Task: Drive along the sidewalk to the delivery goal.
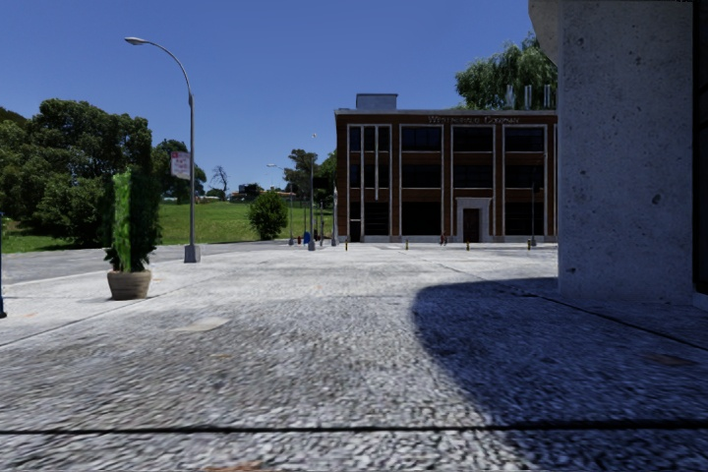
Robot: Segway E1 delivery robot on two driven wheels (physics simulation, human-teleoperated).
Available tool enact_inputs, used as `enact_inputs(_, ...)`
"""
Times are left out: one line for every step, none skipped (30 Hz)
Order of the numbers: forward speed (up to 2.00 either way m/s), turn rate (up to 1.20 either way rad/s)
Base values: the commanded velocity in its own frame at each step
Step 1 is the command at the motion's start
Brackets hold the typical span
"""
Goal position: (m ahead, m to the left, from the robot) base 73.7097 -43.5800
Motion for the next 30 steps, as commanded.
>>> enact_inputs(2.0, 0.0)
enact_inputs(2.0, 0.0)
enact_inputs(2.0, 0.0)
enact_inputs(2.0, 0.0)
enact_inputs(2.0, 0.0)
enact_inputs(2.0, 0.0)
enact_inputs(2.0, 0.0)
enact_inputs(2.0, 0.0)
enact_inputs(2.0, 0.0)
enact_inputs(2.0, 0.0)
enact_inputs(2.0, 0.0)
enact_inputs(2.0, 0.0)
enact_inputs(2.0, 0.0)
enact_inputs(2.0, 0.0)
enact_inputs(2.0, 0.0)
enact_inputs(2.0, 0.0)
enact_inputs(2.0, 0.0)
enact_inputs(2.0, 0.0)
enact_inputs(2.0, 0.0)
enact_inputs(2.0, 0.0)
enact_inputs(2.0, 0.0)
enact_inputs(2.0, 0.0)
enact_inputs(2.0, 0.0)
enact_inputs(2.0, 0.0)
enact_inputs(2.0, 0.0)
enact_inputs(2.0, 0.0)
enact_inputs(2.0, 0.0)
enact_inputs(2.0, 0.0)
enact_inputs(2.0, 0.0)
enact_inputs(2.0, 0.0)
